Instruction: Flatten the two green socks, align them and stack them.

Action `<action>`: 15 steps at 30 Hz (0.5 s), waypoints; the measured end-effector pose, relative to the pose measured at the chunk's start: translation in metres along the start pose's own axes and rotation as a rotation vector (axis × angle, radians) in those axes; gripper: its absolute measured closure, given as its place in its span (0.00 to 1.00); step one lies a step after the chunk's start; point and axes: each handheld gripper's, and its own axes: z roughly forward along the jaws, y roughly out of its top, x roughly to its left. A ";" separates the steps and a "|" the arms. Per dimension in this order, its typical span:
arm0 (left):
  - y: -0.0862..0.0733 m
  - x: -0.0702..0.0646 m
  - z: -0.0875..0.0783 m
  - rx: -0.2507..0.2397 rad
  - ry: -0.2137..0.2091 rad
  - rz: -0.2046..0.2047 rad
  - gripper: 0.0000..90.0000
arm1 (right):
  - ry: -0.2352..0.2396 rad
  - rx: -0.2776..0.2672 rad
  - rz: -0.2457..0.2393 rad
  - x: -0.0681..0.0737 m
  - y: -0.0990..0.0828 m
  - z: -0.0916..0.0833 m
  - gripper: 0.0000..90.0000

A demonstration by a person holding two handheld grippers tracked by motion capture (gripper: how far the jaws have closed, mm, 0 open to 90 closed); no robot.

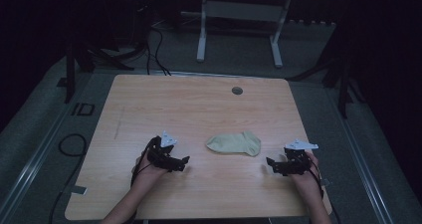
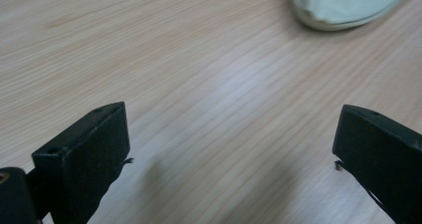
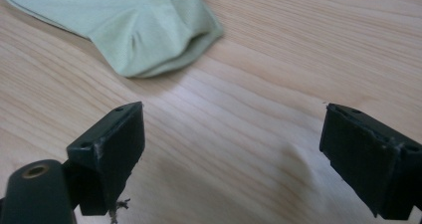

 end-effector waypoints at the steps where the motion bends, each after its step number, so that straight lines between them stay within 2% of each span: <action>1: -0.002 0.003 -0.002 -0.004 0.013 -0.011 0.02 | -0.005 -0.003 0.010 -0.002 -0.002 -0.002 0.12; 4: -0.006 0.013 -0.007 -0.008 0.033 -0.045 0.02 | -0.012 -0.004 0.047 -0.006 -0.008 -0.006 0.12; 7: -0.011 0.022 -0.013 -0.020 0.052 -0.078 0.02 | -0.031 -0.008 0.062 -0.008 -0.012 -0.012 0.12; 11: -0.020 0.033 -0.020 0.002 0.078 -0.089 0.02 | -0.059 -0.003 0.066 -0.009 -0.019 -0.018 0.12; 13: -0.023 0.038 -0.024 -0.005 0.089 -0.103 0.02 | -0.077 0.005 0.061 -0.010 -0.022 -0.019 0.12; 15: -0.027 0.042 -0.028 -0.009 0.105 -0.107 0.02 | -0.088 0.002 0.077 -0.011 -0.024 -0.021 0.12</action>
